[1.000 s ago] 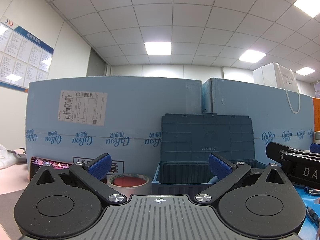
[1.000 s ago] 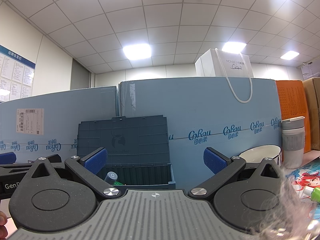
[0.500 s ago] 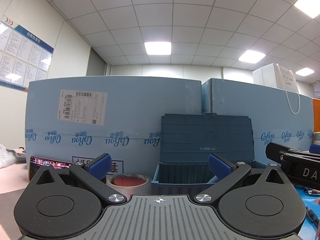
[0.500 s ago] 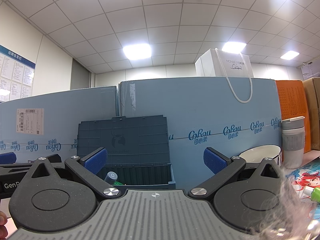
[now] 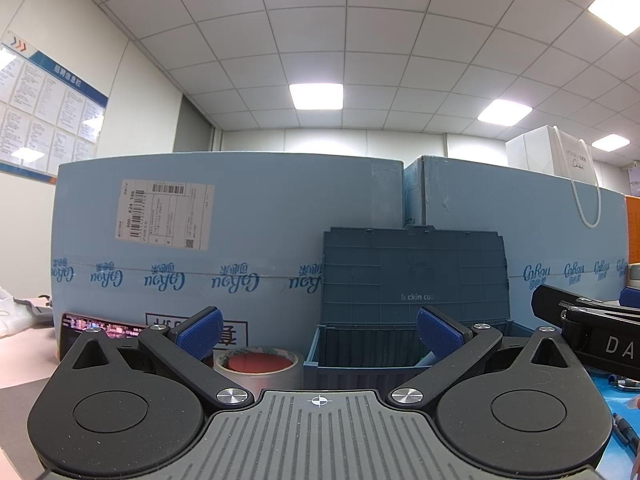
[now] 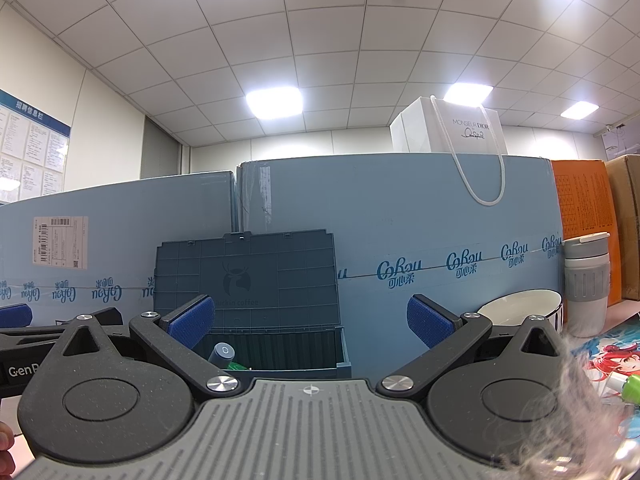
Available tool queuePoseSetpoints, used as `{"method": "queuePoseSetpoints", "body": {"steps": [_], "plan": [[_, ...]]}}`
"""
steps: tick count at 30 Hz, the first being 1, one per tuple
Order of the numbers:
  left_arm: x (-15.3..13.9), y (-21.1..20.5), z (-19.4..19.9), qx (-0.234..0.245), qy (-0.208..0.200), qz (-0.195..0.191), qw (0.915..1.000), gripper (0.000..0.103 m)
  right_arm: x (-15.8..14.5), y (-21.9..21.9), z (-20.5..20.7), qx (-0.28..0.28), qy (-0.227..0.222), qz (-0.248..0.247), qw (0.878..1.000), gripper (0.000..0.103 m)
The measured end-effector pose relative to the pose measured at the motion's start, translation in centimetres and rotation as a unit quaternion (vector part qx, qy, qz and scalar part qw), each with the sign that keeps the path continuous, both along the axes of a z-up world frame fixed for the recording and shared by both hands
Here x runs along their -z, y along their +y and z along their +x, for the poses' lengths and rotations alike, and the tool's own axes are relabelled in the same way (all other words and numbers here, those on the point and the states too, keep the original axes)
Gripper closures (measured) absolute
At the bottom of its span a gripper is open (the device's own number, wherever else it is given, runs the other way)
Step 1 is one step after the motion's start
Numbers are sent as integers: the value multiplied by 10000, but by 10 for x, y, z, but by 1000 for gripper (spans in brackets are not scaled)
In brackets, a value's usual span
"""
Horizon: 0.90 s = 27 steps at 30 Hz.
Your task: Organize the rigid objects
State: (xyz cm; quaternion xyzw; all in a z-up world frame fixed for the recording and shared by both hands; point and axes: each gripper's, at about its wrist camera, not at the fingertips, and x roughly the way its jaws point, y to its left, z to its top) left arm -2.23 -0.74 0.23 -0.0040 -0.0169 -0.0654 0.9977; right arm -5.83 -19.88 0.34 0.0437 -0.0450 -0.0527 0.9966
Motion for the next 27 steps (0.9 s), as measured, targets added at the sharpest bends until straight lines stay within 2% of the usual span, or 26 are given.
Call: {"method": "queuePoseSetpoints", "body": {"steps": [27], "plan": [[0, 0, 0, -9, 74, -21, 10000, 0, 1, 2, -1, -32, 38, -44, 10000, 0]]}}
